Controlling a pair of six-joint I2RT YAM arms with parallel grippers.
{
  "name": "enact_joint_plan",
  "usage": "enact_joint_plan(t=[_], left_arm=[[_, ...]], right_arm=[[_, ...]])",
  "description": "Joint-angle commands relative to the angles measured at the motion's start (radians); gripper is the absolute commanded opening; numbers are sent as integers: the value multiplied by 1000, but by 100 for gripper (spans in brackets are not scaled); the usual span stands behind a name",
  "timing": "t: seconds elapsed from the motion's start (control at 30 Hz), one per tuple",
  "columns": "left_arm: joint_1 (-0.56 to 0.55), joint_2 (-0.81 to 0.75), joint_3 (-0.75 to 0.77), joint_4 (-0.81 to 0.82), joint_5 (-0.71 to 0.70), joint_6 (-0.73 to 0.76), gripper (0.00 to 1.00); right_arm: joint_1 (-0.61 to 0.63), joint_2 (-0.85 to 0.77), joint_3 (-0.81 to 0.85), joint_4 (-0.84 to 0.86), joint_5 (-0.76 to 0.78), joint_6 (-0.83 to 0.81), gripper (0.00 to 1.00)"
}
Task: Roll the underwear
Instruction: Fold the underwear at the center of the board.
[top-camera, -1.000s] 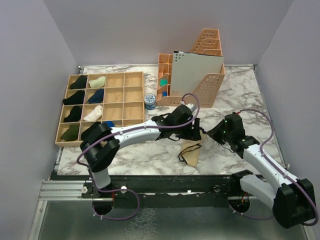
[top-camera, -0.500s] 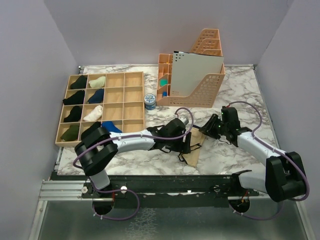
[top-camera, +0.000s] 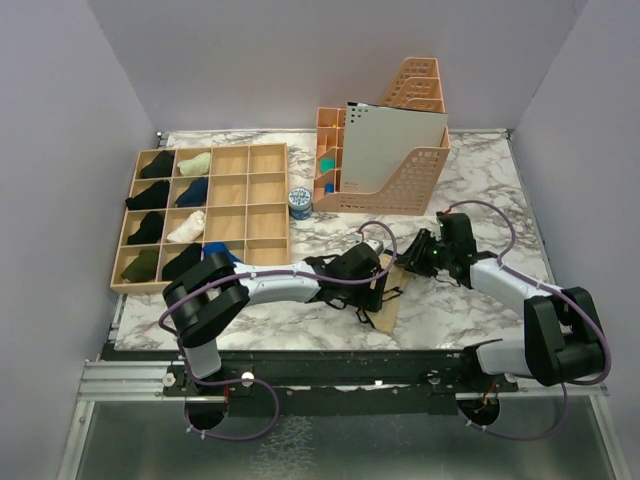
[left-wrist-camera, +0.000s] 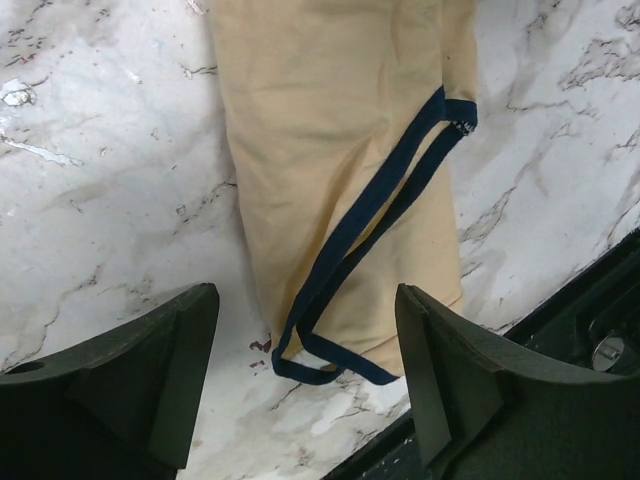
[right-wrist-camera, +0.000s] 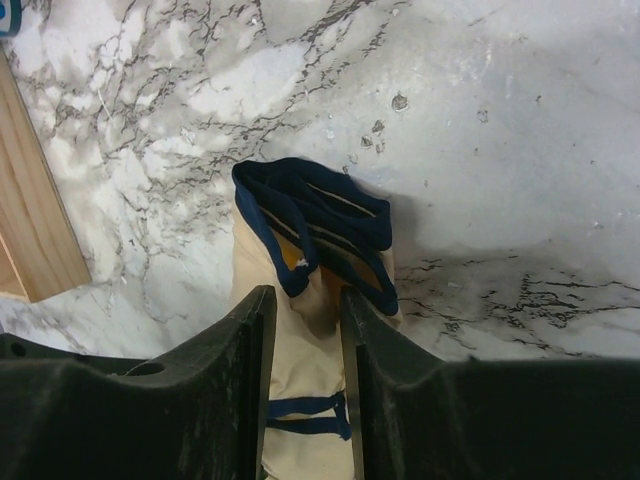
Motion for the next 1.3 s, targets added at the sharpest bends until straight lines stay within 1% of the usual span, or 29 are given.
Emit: enact_joint_plan(t=[0.0,0.13,0.2,0.3,0.37,0.43,0.63,0.8,0.9,1.0,1.1,1.17,1.23,1.27], left_arm=[[-14,38,11,-34,-37,24,76],[-18,44,14,-29,-31,40,72],[-20,52,14,-31,-33,50,68],[-23,66,13,-38,-47,53,59],[-23,80,16,-46,-58,49,52],[-23,94,23,-59,-72,43,47],[-25,116,33,-97,-113,17,39],[-25,118,32,-109,-130,10,38],[-25,124,40,-118,-129,16,36],[-25,124,40,-124,-131,16,36],[-25,128,40,-122,-124,21,36],[-25,133,48,-123,-114,37,35],[-25,136,55,-128,-106,53,35],[-25,135,56,-130,-100,61,35]], right_arm=[[-9,4,28,24,-52,-48,33],[-9,-23,25,14,-34,-59,24],[-8,-32,30,4,-31,-66,16],[-9,-46,48,-35,-30,-75,4],[-9,-66,50,-60,-19,-73,1],[-9,-89,48,-93,14,-61,0],[-9,-105,25,-195,137,-3,0],[-9,-113,-43,-143,166,45,0],[-9,-93,-46,-146,202,57,0],[-9,-103,-42,-166,224,59,0],[-9,-102,-72,-145,232,69,1],[-9,-81,-88,-137,244,68,5],[-9,-66,-80,-159,263,53,14],[-9,-70,-71,-177,274,41,15]])
